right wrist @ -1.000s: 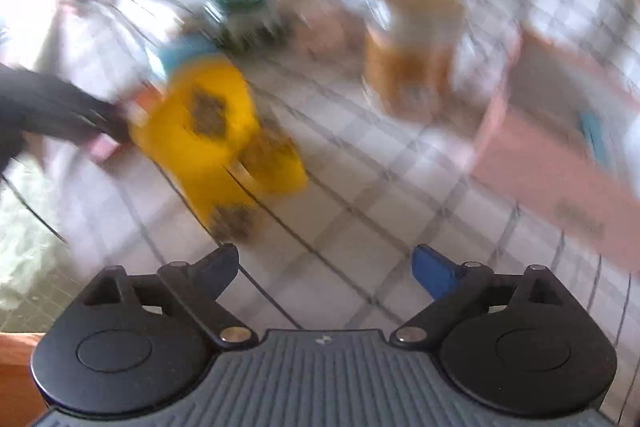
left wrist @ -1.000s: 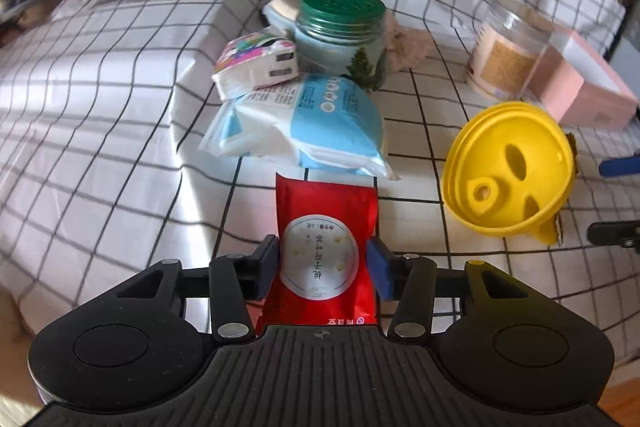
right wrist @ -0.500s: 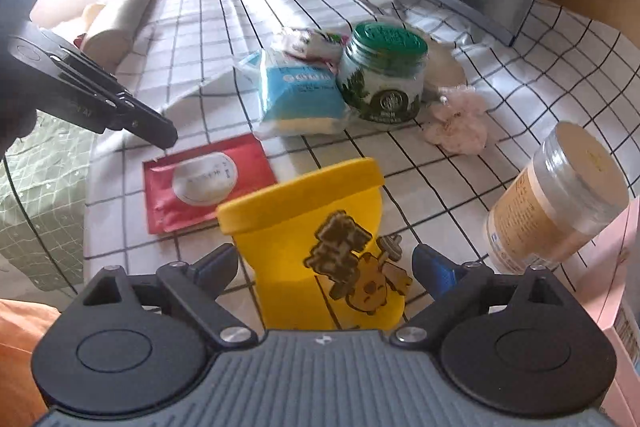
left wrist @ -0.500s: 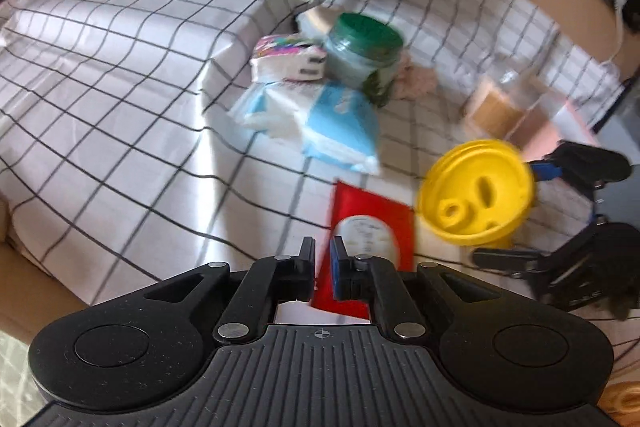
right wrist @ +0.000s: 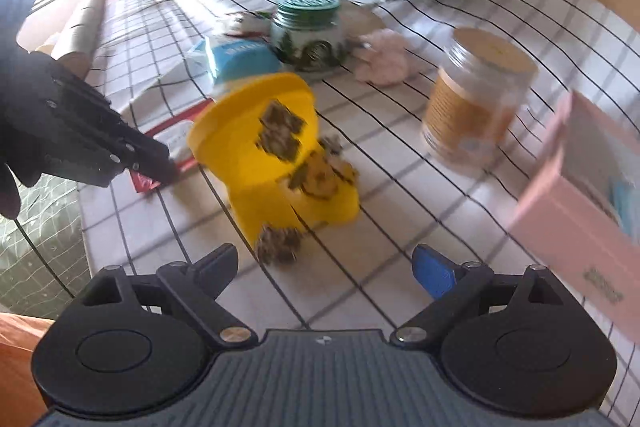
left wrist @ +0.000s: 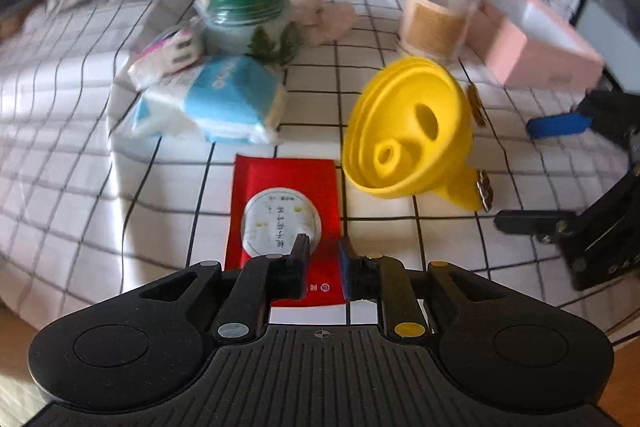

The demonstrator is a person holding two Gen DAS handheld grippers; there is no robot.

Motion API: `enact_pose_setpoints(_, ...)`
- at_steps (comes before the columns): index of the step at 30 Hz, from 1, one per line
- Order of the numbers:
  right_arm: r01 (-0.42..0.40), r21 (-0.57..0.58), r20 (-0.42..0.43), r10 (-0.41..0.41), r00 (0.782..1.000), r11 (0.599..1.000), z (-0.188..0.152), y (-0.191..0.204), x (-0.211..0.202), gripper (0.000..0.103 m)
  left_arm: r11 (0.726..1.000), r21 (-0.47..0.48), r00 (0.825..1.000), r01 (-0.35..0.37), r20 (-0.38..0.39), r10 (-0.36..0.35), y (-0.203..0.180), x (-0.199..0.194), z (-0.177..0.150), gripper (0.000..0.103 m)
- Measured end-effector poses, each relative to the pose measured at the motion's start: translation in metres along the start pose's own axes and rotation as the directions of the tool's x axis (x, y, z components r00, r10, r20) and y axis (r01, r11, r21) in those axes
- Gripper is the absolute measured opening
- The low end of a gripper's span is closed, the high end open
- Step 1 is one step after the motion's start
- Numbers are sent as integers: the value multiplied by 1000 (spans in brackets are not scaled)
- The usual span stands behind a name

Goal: Organize soft objects

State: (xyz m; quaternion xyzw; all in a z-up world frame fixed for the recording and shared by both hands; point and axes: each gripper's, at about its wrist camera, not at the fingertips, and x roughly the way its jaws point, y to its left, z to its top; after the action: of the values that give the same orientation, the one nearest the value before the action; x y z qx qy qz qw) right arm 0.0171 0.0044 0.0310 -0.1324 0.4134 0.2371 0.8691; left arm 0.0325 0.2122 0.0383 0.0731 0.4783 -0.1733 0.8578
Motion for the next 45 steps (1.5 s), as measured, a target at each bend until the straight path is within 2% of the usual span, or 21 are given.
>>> enact_pose_setpoints(1, 3, 11, -3, -3, 1000, 1000, -3, -1, 0, 94, 1000, 17, 1000, -4, -5, 4, -4, 0, 1, 22)
enact_pose_setpoints(2, 6, 20, -8, -6, 1000, 1000, -5, -3, 0, 94, 1000, 24, 1000, 3, -10, -3, -6, 1, 1, 29)
enact_pose_setpoints(3, 12, 31, -13, -11, 1000, 999, -8, -5, 0, 94, 999, 23, 999, 34, -16, -33, -8, 2, 2, 33)
enact_pose_setpoints(5, 23, 53, -26, -21, 999, 998, -13, -7, 3, 94, 995, 15, 995, 99, -21, -98, -10, 4, 3, 51)
enact_pose_setpoints(6, 26, 65, -34, -24, 999, 998, -16, -8, 5, 94, 993, 14, 993, 116, -20, -115, -13, 5, 3, 55)
enact_pose_setpoints(8, 21, 103, -32, -18, 999, 995, -21, -12, 5, 95, 993, 17, 993, 118, -17, -117, -15, 4, 5, 55)
enact_pose_setpoints(10, 25, 100, -23, -23, 999, 995, -25, -12, 3, 95, 995, 9, 995, 98, 28, -98, -14, -1, 4, 55)
enact_pose_setpoints(13, 22, 98, -12, -21, 1000, 995, -29, -13, 1, 95, 999, -16, 994, -29, 101, 30, -3, -8, 3, 55)
enact_pose_setpoints(14, 21, 97, -4, -20, 1000, 995, -30, -13, 1, 96, 996, -57, 991, -70, 108, 76, 6, -7, 4, 55)
enact_pose_setpoints(15, 21, 97, 2, -21, 1000, 995, -31, -14, 0, 96, 990, -112, 990, -82, 108, 94, 16, -6, 5, 54)
enact_pose_setpoints(16, 21, 98, 11, -23, 1000, 995, -33, -13, 0, 96, 982, -176, 990, -74, 105, 93, 27, -4, 6, 53)
enact_pose_setpoints(18, 23, 99, 28, -26, 999, 995, -36, -13, 0, 97, 952, -305, 995, -10, 91, 39, 51, -1, 7, 53)
enact_pose_setpoints(19, 24, 100, 36, -27, 999, 995, -37, -13, 0, 97, 945, -326, 996, 19, 87, 9, 54, 2, 7, 53)
enact_pose_setpoints(21, 23, 99, 47, -28, 999, 995, -39, -13, -1, 98, 958, -284, 998, 38, 66, -20, 48, 7, 7, 53)
enact_pose_setpoints(24, 20, 96, 50, -25, 998, 995, -39, -13, 0, 99, 994, -113, 998, -4, 66, 11, 18, 12, 7, 60)
enact_pose_setpoints(26, 17, 93, 53, -22, 998, 996, -39, -13, 0, 101, 999, -24, 997, -37, 67, 39, 3, 16, 5, 73)
enact_pose_setpoints(29, 15, 89, 59, -20, 998, 996, -41, -12, 1, 103, 1000, -6, 998, -29, 61, 29, -5, 22, 6, 84)
enact_pose_setpoints(36, 8, 81, 60, -13, 998, 997, -41, -12, 1, 103, 1000, 11, 1000, -13, 16, 13, -3, 25, 11, 85)
enact_pose_setpoints(39, -2, 69, 53, -1, 999, 998, -41, -14, 1, 103, 999, 38, 1000, -3, 27, 2, 1, 22, 5, 82)
enact_pose_setpoints(41, -10, 60, 39, 8, 999, 998, -38, -15, 2, 103, 1000, 14, 999, -17, 35, 16, 4, 19, 5, 66)
enact_pose_setpoints(45, -35, 40, 38, 34, 999, 999, -27, -17, -3, 102, 999, -48, 999, 2, 49, 0, 14, 14, 3, 61)
